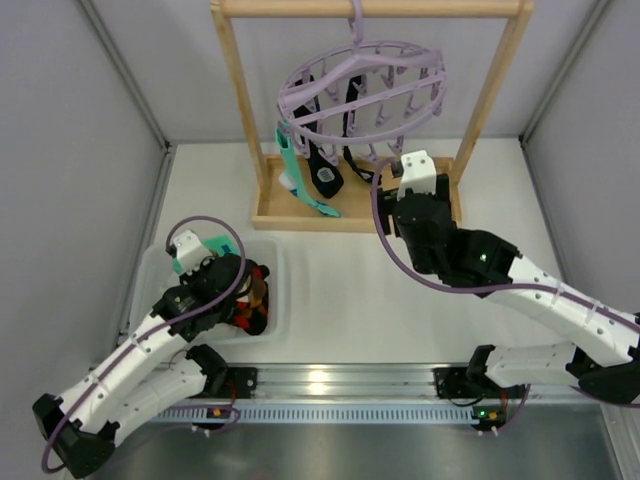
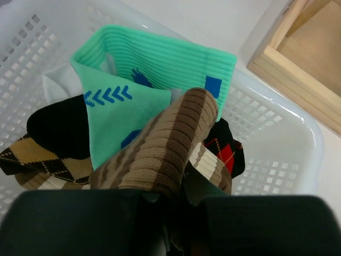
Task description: Remove the socks clipped to the hanger
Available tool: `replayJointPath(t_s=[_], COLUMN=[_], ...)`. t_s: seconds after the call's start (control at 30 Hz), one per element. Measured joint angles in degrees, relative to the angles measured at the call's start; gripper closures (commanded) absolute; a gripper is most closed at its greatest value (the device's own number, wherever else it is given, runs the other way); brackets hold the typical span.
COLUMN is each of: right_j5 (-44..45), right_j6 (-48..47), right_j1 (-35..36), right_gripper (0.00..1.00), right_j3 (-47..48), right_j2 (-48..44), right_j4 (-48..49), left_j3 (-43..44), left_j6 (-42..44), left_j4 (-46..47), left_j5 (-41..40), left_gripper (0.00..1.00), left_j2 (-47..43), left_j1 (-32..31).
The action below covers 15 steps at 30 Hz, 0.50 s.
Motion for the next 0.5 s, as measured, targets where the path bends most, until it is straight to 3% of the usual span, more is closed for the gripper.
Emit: replayJointPath(t_s=[0.03,0.13,0.17,0.3,0.5], right_j5=[-0.17,-0.79,-0.94,-1.38,-1.81], right_j6=[0.00,0.02,0.02,0.00,0.00], right_j1=[0.00,-0.04,-0.07,-0.31,-1.46], right_gripper=[0.21,0.21,0.20,0.20,0.20], right_j3=[-0.42,-1.22,-1.40,-1.44,-1.95], right_j2=[0.00,0.00,-0.02,-0.20,-1.29], right_j4=[0.04,0.09,0.17,0.15,0.44], left_j3=[-0.04,-0.07,-0.07,-0.02,6.25], left_j6=[-0.26,-0.68,-0.81,-0.83,4.72], left_j4=[-0.07,0.24,0.33,0.42,-0.13], left_j5=[0.26,1.97,2.71,6.14,12.22], left_gripper=[0.77,0.61,0.37,0.02,0.02], left_j2=[0.09,1.73,2.84,6.67,2.99], left_j1=[0.44,0.94,0.94,0.94,0.94])
